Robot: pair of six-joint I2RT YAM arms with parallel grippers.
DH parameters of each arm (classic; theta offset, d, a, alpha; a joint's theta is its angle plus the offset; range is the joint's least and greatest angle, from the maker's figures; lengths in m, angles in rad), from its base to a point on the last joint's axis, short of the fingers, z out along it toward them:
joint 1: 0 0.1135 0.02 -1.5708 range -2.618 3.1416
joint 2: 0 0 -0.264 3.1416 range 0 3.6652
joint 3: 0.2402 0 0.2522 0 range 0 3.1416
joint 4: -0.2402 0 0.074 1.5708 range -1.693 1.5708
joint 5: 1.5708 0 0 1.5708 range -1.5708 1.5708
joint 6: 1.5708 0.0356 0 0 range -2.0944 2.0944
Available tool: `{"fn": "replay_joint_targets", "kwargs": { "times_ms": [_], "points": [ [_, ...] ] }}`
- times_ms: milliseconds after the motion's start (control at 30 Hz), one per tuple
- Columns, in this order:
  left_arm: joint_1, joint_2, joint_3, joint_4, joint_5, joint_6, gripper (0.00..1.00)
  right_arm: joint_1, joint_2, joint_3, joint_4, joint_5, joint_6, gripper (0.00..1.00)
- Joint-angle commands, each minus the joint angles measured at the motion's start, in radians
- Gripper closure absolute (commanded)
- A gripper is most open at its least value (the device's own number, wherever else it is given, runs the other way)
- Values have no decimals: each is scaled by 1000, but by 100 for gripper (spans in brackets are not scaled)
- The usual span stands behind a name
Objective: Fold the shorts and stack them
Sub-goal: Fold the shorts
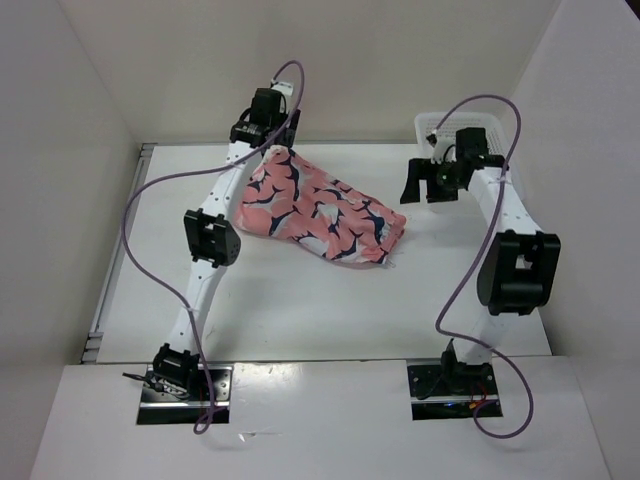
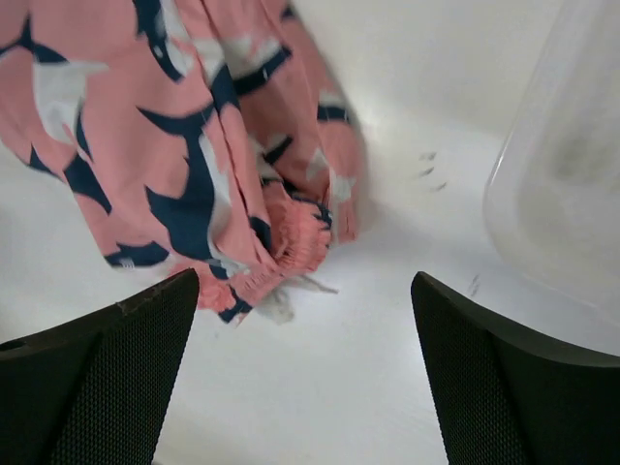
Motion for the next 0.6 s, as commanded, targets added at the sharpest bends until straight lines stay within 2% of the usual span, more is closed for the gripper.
{"fn": "replay_joint_targets", "kwargs": {
  "times_ms": [0,33,67,167,233,300,333,400,467,500,567],
  "points": [
    [45,-127,60,-133,54,1,11,135,-183,7,177,217,-28,5],
    [61,-140,69,-202,75,1,11,170,-231,-17,214,342,-28,5],
    [93,-152,69,-237,101,1,11,202,-242,-35,248,393,-28,5],
    [159,-195,11,-360,213,1,11,288,-207,-57,268,453,-41,11],
    [190,-226,-116,-389,250,1,10,324,-117,-57,253,490,-32,13],
    [232,-265,-226,-380,273,1,8,336,-40,-35,242,506,-32,13],
    [243,-279,-344,-338,273,1,8,336,-3,-23,260,521,-32,13],
    [265,-304,-452,-284,273,1,6,336,98,24,286,568,-32,11],
    [265,-313,-536,-270,316,1,6,336,190,99,286,569,-61,6],
    [265,-313,-561,-270,342,1,2,336,215,121,286,569,-71,6],
    [256,-313,-605,-258,391,1,2,336,272,167,286,579,-84,6]
  ]
}}
